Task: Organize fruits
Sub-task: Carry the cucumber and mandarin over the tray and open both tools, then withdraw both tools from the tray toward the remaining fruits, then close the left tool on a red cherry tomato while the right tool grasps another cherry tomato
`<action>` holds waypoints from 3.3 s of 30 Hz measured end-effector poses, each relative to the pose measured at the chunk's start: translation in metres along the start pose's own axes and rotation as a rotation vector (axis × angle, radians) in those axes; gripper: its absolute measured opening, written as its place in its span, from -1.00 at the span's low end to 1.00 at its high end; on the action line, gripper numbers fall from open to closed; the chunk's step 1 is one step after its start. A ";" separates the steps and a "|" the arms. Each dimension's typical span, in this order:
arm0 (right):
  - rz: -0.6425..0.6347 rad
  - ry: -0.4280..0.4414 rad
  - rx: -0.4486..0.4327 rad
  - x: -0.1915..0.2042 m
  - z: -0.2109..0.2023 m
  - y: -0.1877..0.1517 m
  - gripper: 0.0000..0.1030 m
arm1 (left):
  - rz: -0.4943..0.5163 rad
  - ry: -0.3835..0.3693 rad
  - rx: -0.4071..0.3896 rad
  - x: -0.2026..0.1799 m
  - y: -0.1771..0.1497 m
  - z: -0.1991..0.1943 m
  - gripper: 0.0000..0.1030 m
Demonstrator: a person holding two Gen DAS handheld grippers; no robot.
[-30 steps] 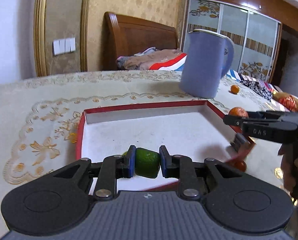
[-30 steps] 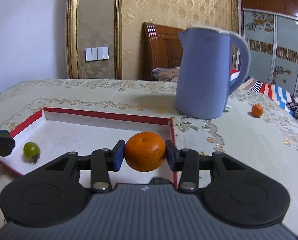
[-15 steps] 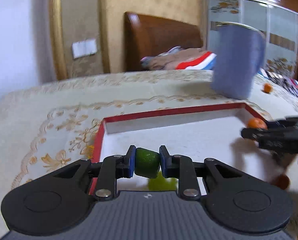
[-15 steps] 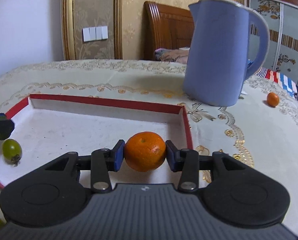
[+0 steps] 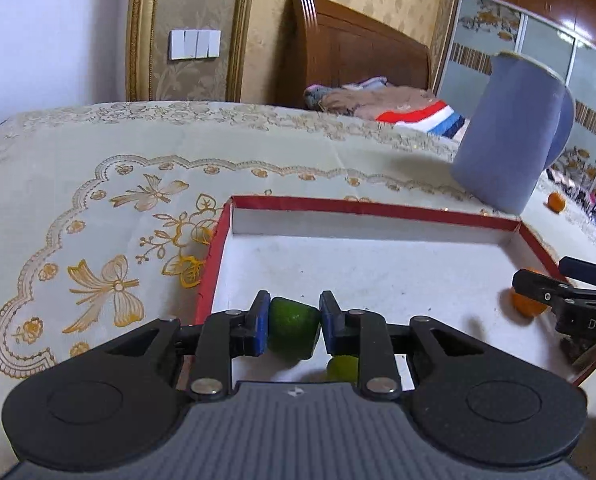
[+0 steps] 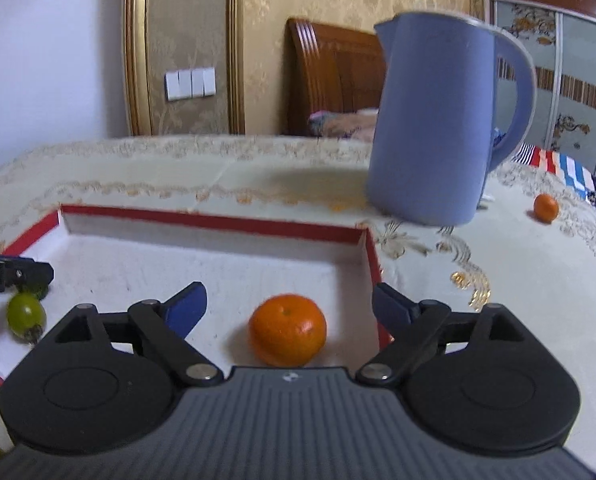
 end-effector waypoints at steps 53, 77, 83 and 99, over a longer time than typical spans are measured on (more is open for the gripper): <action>0.337 -0.092 -0.114 -0.066 -0.117 -0.063 1.00 | 0.114 0.011 -0.065 -0.042 -0.109 -0.131 0.66; 0.354 -0.089 -0.114 -0.071 -0.120 -0.065 1.00 | 0.149 -0.023 -0.011 -0.045 -0.104 -0.118 -0.48; 0.306 -0.084 -0.046 -0.070 -0.129 -0.071 1.00 | 0.119 -0.020 -0.019 -0.035 -0.098 -0.111 -0.48; 0.170 0.024 0.082 -0.018 -0.094 -0.062 0.40 | 0.129 -0.025 -0.028 -0.035 -0.101 -0.111 -0.48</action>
Point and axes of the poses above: each gripper's, at about its wrist camera, not at the fingertips, and z roughly the way its jaws point, x to its left, y to its top, the point moved 2 cm from there along z, roughly the way its jaws point, and after that the axes turned 5 degrees about -x, right-handed, at the moved point
